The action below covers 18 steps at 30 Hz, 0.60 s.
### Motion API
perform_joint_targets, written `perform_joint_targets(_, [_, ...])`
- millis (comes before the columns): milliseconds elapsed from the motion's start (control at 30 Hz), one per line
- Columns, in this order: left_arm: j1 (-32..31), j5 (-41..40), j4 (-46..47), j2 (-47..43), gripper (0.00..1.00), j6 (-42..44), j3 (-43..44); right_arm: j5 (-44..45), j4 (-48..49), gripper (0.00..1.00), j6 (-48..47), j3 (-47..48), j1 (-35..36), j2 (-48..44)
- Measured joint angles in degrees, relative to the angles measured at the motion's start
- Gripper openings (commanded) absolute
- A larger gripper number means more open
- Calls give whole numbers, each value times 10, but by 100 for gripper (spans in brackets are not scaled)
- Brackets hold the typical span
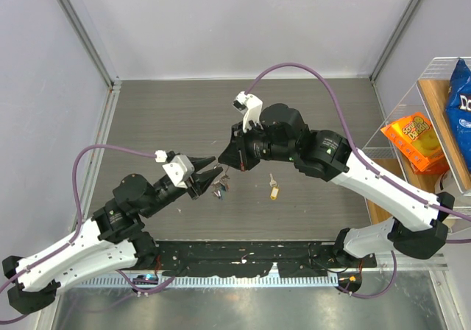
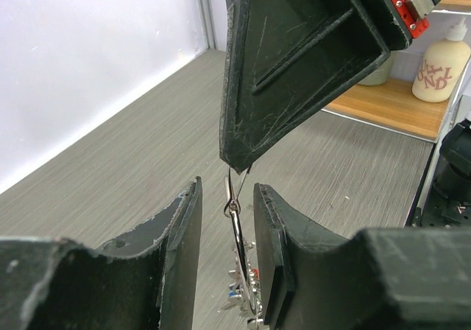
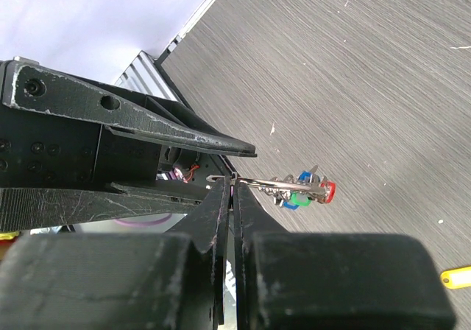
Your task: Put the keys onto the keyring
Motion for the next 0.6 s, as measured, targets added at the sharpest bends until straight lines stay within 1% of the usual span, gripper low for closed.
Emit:
perform_joint_targets(200, [0, 0, 0, 0, 38, 0, 0, 4, 0, 6, 6, 3, 0, 7])
perform_joint_targets(300, [0, 0, 1, 0, 35, 0, 0, 4, 0, 6, 7, 3, 0, 8])
perform_joint_targets(433, [0, -1, 1, 1, 25, 0, 0, 4, 0, 6, 9, 3, 0, 8])
perform_joint_targets(500, [0, -2, 2, 5, 25, 0, 0, 4, 0, 6, 9, 3, 0, 8])
perform_joint_targets(600, [0, -2, 2, 11, 29, 0, 0, 5, 1, 6, 10, 3, 0, 8])
